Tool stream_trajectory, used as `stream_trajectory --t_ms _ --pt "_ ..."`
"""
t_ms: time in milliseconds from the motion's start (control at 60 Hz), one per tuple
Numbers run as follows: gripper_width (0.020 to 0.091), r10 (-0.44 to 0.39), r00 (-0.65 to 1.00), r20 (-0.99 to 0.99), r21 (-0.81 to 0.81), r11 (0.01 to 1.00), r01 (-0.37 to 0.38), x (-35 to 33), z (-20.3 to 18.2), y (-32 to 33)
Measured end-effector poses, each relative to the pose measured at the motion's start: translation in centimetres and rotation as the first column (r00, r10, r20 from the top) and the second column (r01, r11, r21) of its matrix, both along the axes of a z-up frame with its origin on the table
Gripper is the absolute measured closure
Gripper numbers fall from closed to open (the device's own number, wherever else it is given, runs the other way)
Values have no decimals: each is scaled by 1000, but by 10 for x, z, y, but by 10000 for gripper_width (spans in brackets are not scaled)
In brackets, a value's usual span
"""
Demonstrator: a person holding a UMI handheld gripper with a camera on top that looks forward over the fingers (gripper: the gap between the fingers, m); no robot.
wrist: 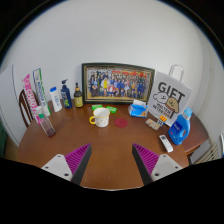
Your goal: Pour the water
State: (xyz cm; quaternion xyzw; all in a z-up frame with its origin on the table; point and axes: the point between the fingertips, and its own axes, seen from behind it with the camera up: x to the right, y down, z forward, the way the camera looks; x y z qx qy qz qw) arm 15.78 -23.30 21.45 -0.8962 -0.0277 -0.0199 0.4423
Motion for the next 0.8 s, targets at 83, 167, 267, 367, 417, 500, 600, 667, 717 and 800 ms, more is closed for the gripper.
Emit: stream_trajectory --t_ms 83,167,267,367,417,500,600,667,717,800 --pt "257 10 1000 5 -3 1000 -10 -4 -3 2" --pt "256 18 1000 7 -11 1000 -18 -13 -7 2" --pt "259 40 999 -10 -11 999 -40 -35 -12 4" --pt "257 77 997 -18 -9 997 -77 -69 -22 5" --pt "257 103 994 -20 -6 995 -104 -90 -28 6" --pt "256 146 989 -27 0 989 -146 -130 -39 6" --pt "257 185 981 -49 7 983 -185 -183 -54 12" --pt "258 207 976 -67 23 978 -206 -222 -63 20" --pt "255 212 974 -79 47 977 -209 -248 -68 30" --pt "255 217 971 -99 84 974 -209 -292 -76 48"
